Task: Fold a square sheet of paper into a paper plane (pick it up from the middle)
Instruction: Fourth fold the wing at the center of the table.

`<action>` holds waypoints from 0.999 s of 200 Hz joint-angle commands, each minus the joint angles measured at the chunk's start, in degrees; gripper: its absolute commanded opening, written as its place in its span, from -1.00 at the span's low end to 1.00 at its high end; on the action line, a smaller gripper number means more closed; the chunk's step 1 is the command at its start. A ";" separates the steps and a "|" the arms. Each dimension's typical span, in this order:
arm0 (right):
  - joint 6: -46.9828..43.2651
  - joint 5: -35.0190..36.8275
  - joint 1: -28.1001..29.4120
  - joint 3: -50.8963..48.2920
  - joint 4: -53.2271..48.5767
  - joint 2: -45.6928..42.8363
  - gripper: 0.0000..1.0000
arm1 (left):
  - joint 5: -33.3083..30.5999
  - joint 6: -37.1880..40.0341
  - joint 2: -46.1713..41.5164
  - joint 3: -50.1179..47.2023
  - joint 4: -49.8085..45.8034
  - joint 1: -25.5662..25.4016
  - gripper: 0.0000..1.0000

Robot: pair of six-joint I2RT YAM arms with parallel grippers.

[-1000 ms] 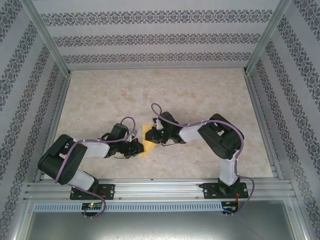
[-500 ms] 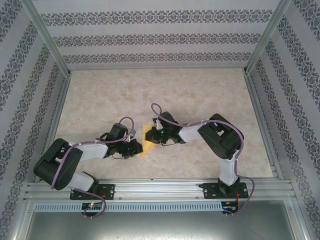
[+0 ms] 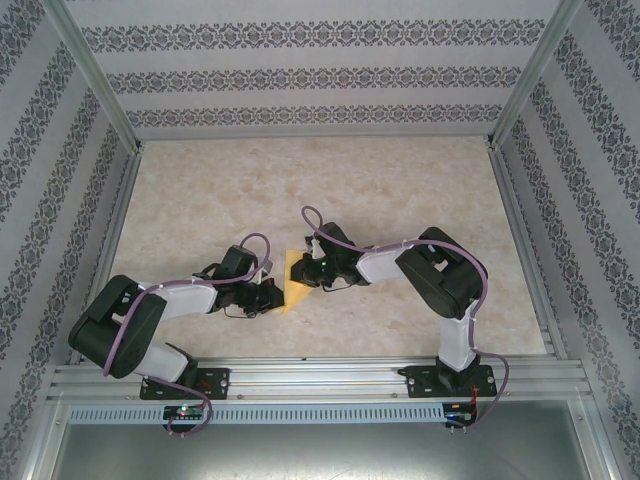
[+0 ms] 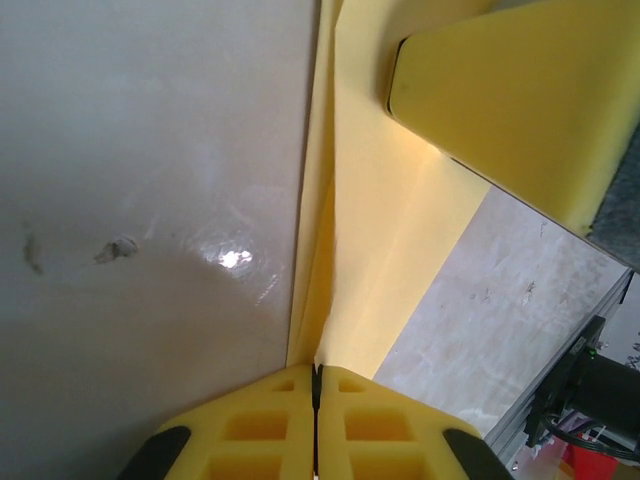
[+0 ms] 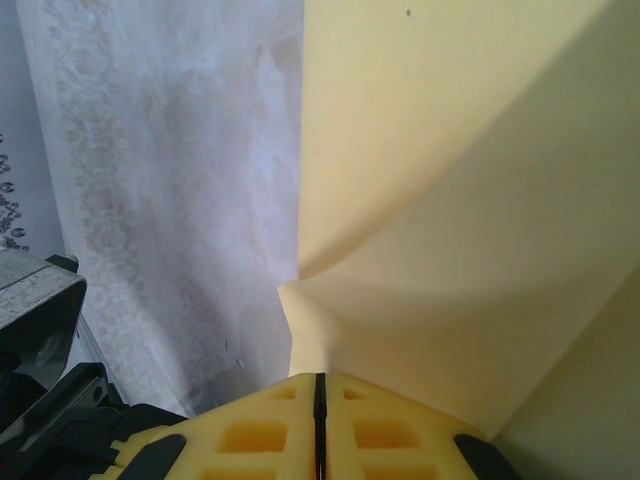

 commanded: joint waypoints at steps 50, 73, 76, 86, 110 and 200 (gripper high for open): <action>-1.74 4.29 0.01 0.02 -5.97 1.89 -0.80 | -3.46 3.40 -3.21 -0.30 -11.66 0.09 -0.63; -1.74 4.21 0.01 0.13 -6.25 2.07 -0.79 | -2.76 4.00 -2.24 0.18 -11.51 -0.01 -0.63; -1.73 4.16 -0.02 0.11 -6.25 2.05 -0.79 | -2.66 4.04 -2.03 0.23 -11.41 0.01 -0.63; -1.72 4.24 -0.03 0.12 -6.30 2.00 -0.80 | -2.24 4.18 -1.44 0.32 -11.02 0.03 -0.65; -1.64 4.25 0.10 0.15 -6.30 1.96 -0.80 | -3.23 4.45 -0.33 0.71 -12.12 -0.11 -0.77; -1.64 4.55 0.17 0.11 -6.67 2.22 -0.80 | -10.03 5.17 -10.21 3.87 -21.22 -1.03 -0.78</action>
